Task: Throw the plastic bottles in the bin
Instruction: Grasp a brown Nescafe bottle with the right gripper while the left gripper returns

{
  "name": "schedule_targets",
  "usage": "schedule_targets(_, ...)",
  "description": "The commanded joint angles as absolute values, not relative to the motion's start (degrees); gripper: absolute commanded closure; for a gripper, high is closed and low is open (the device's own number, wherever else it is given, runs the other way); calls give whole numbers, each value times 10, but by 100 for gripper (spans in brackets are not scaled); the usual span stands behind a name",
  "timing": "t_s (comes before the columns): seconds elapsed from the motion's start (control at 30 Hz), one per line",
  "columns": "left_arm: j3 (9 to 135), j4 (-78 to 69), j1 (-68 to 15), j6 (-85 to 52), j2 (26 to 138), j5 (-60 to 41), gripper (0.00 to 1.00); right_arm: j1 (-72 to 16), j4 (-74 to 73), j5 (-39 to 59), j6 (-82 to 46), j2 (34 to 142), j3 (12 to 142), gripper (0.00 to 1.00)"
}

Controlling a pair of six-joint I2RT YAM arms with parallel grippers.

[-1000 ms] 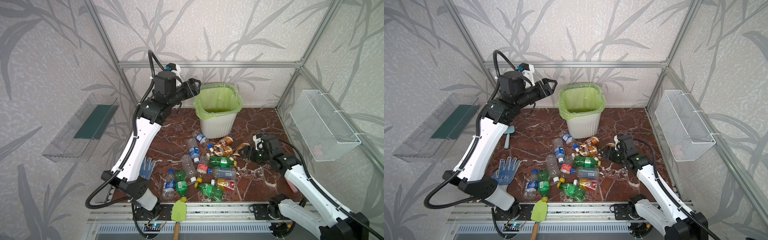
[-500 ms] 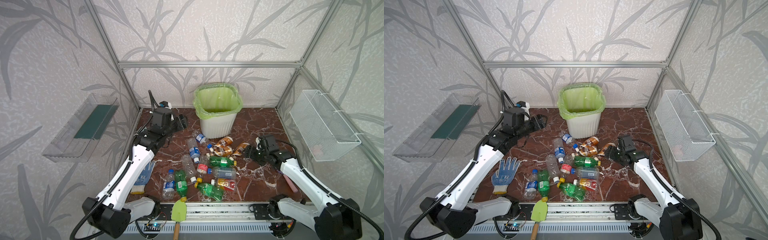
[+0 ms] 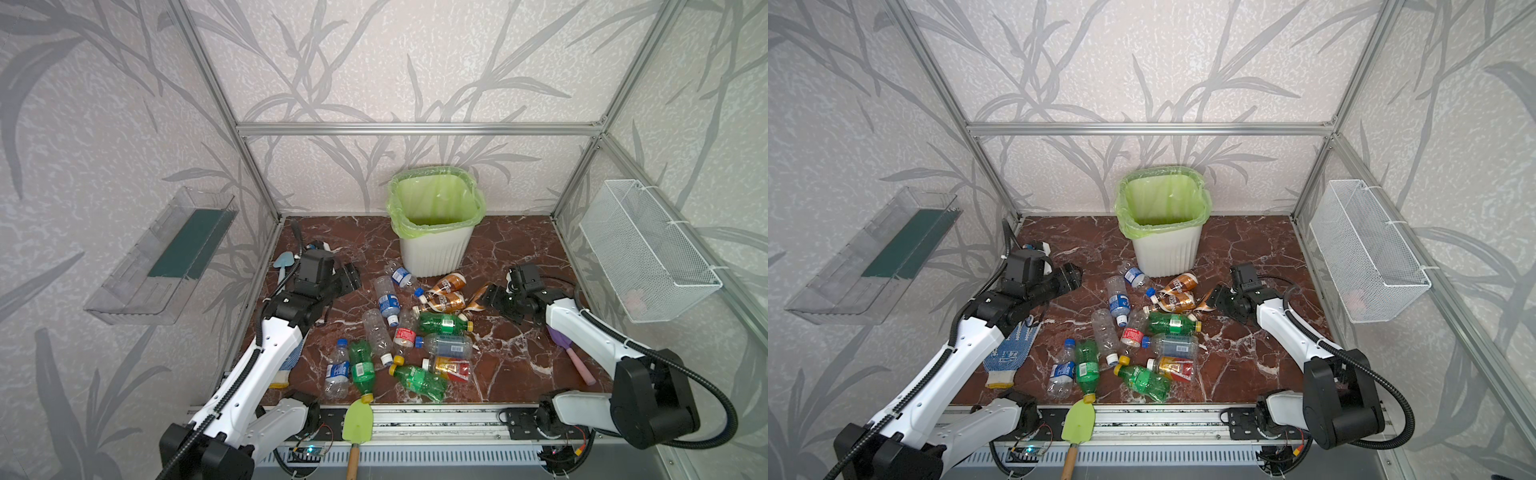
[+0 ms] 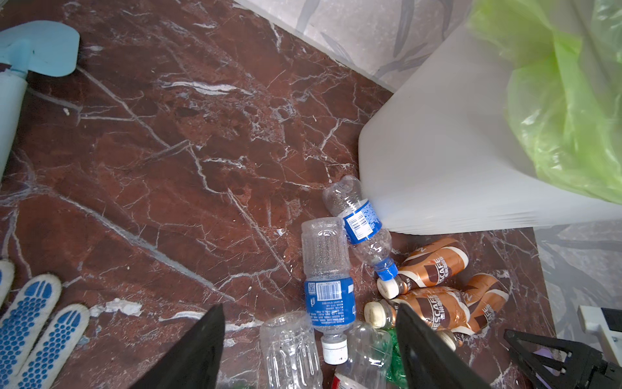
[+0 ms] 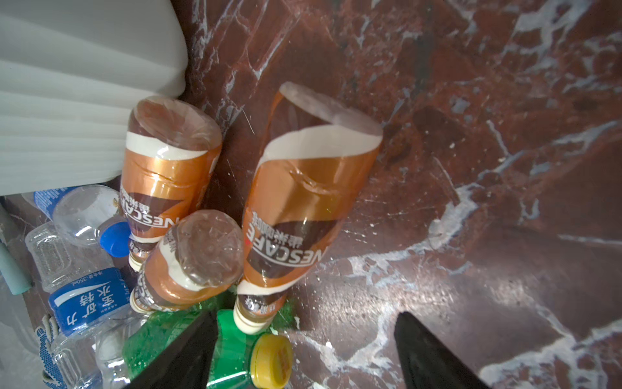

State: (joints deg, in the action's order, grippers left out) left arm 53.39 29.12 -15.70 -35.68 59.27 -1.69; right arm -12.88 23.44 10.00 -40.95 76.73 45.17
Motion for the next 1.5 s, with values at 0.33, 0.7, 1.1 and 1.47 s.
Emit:
schedule_targets(0.33, 518, 291, -151, -372, 582, -23, 21, -111, 184, 123, -421, 851, 499, 17)
schedule_targets(0.7, 515, 289, -151, -375, 583, -24, 21, -110, 156, 131, -423, 898, 505, 21)
schedule_targets(1.1, 514, 285, -151, -378, 588, -28, 21, -108, 134, 121, -423, 925, 497, 26)
schedule_targets(1.47, 516, 286, -151, -379, 590, -28, 21, -101, 131, 118, -423, 900, 488, 42)
